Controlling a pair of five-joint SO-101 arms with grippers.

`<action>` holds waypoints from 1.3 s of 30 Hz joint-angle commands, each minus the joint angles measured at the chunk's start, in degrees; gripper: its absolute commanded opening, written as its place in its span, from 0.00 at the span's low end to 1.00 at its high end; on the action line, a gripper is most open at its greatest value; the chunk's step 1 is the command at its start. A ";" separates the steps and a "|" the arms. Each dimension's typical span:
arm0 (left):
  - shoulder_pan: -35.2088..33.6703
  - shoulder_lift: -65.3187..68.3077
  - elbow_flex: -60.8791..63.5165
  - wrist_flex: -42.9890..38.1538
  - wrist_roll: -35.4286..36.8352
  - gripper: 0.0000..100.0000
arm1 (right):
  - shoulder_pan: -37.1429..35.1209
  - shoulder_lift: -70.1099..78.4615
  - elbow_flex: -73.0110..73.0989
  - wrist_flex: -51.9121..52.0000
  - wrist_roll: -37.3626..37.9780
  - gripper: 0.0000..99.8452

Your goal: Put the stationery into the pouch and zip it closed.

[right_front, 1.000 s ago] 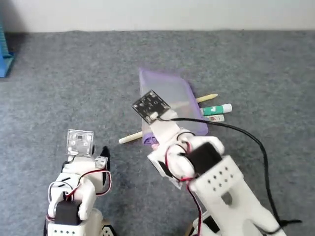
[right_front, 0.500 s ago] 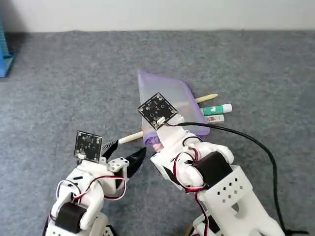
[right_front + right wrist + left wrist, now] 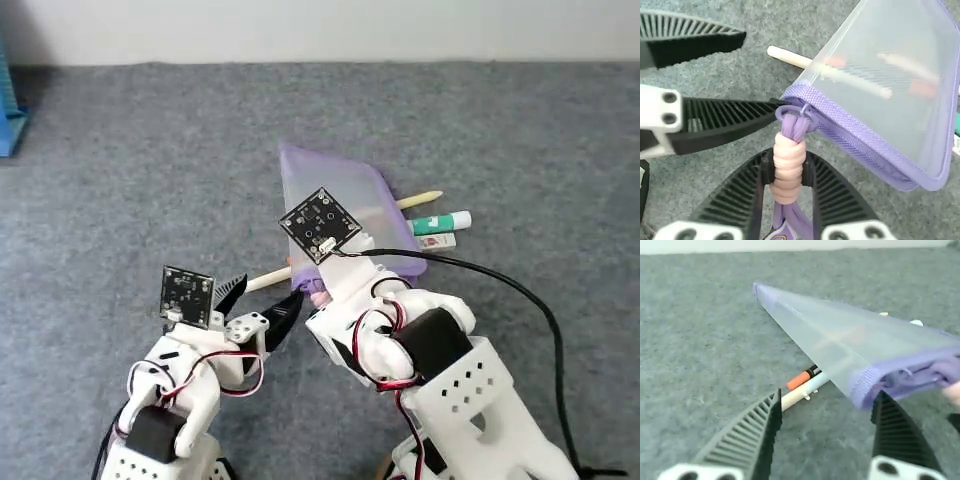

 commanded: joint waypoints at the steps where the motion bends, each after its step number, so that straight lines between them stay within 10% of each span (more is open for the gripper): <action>1: 1.76 -0.26 0.75 -2.46 0.53 0.28 | 0.13 -1.45 -0.53 -0.66 -0.18 0.01; 24: 3.25 -0.35 3.38 -7.56 -5.45 0.03 | -3.82 -8.57 -0.88 9.54 -0.18 0.01; 39: 3.16 -0.35 -1.19 1.05 -6.33 0.01 | 21.14 -25.36 -0.53 21.05 10.02 0.01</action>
